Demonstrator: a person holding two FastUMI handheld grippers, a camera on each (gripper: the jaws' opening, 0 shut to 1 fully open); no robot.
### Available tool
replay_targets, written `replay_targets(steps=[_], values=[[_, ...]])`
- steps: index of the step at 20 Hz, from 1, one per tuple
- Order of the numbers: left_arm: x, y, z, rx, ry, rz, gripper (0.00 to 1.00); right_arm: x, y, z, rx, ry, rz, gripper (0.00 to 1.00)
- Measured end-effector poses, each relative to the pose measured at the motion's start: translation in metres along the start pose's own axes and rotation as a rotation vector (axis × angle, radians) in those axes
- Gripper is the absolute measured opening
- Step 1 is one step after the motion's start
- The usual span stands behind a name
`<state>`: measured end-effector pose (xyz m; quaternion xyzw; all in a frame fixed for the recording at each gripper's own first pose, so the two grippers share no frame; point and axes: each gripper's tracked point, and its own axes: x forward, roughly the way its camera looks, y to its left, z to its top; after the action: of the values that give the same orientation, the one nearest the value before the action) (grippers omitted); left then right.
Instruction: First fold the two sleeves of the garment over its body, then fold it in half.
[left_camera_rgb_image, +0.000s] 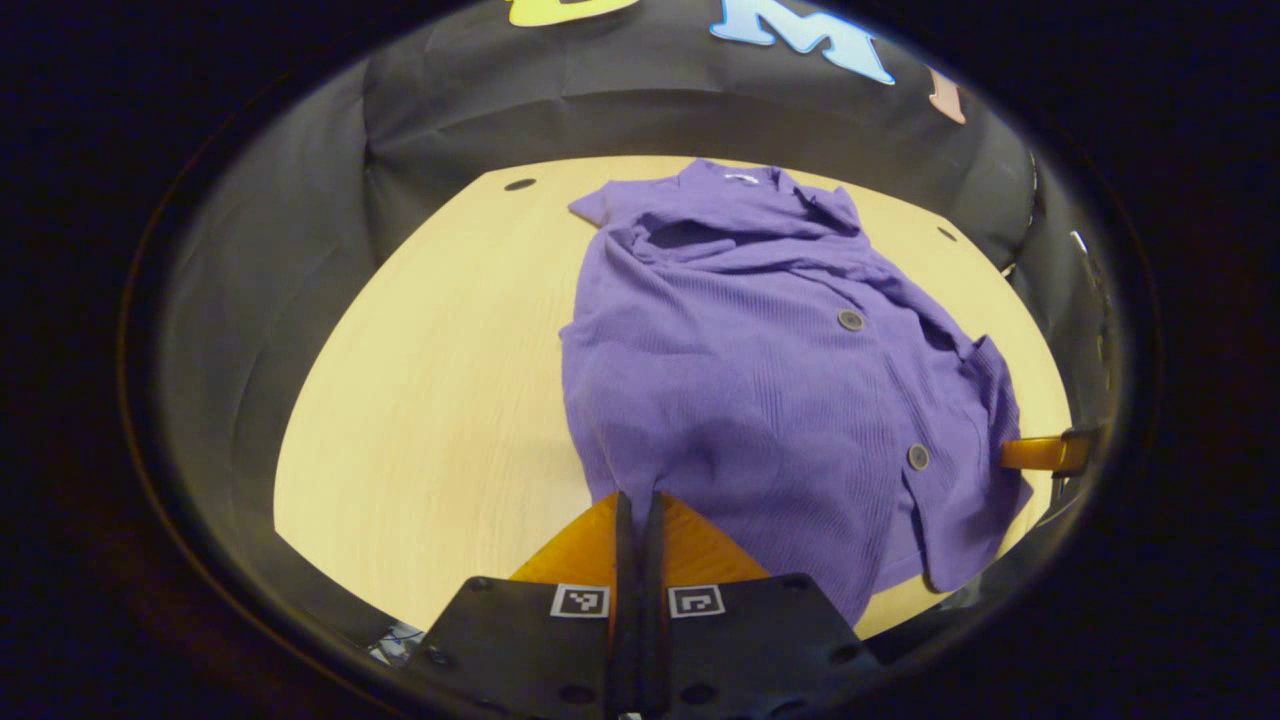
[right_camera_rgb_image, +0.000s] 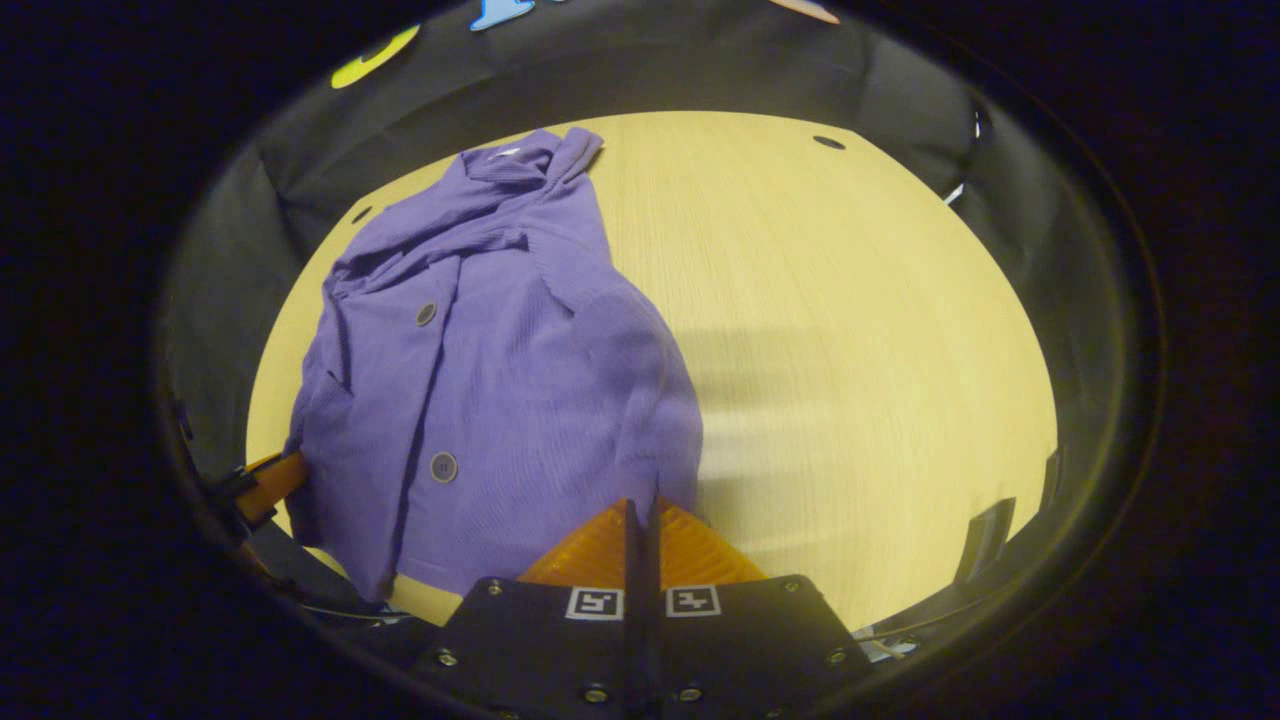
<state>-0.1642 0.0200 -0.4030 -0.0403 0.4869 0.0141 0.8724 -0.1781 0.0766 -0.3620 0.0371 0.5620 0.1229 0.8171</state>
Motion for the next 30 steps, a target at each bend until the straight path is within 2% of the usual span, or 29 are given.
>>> replay_targets(steps=[3, 7, 13, 19, 22, 23, 24, 26, 30], values=[[0.0, -0.001, 0.043, -0.015, -0.062, -0.006, 0.06, -0.002, 0.018, 0.039, -0.016, -0.067, 0.036, 0.01], [0.01, -0.007, 0.115, -0.045, -0.147, -0.018, 0.07, -0.004, 0.047, 0.138, -0.055, -0.212, 0.1, 0.01], [0.038, -0.001, 0.19, -0.081, -0.214, -0.007, 0.07, 0.004, 0.059, 0.237, -0.078, -0.334, 0.122, 0.01], [0.082, 0.007, 0.272, -0.101, -0.263, -0.002, 0.07, 0.024, 0.064, 0.32, -0.055, -0.406, 0.132, 0.01], [0.11, 0.006, 0.313, -0.128, -0.288, -0.009, 0.07, 0.04, 0.062, 0.365, -0.029, -0.449, 0.124, 0.0], [0.118, 0.006, 0.324, -0.134, -0.296, -0.012, 0.07, 0.048, 0.06, 0.378, -0.02, -0.458, 0.121, 0.04], [0.137, 0.005, 0.342, -0.145, -0.303, -0.014, 0.07, 0.062, 0.059, 0.394, -0.007, -0.465, 0.115, 0.0], [0.172, 0.013, 0.371, -0.122, -0.329, -0.009, 0.07, 0.092, 0.056, 0.421, 0.024, -0.48, 0.102, 0.0], [0.219, 0.006, 0.392, -0.109, -0.343, -0.02, 0.06, 0.136, 0.048, 0.441, 0.055, -0.481, 0.074, 0.0]])
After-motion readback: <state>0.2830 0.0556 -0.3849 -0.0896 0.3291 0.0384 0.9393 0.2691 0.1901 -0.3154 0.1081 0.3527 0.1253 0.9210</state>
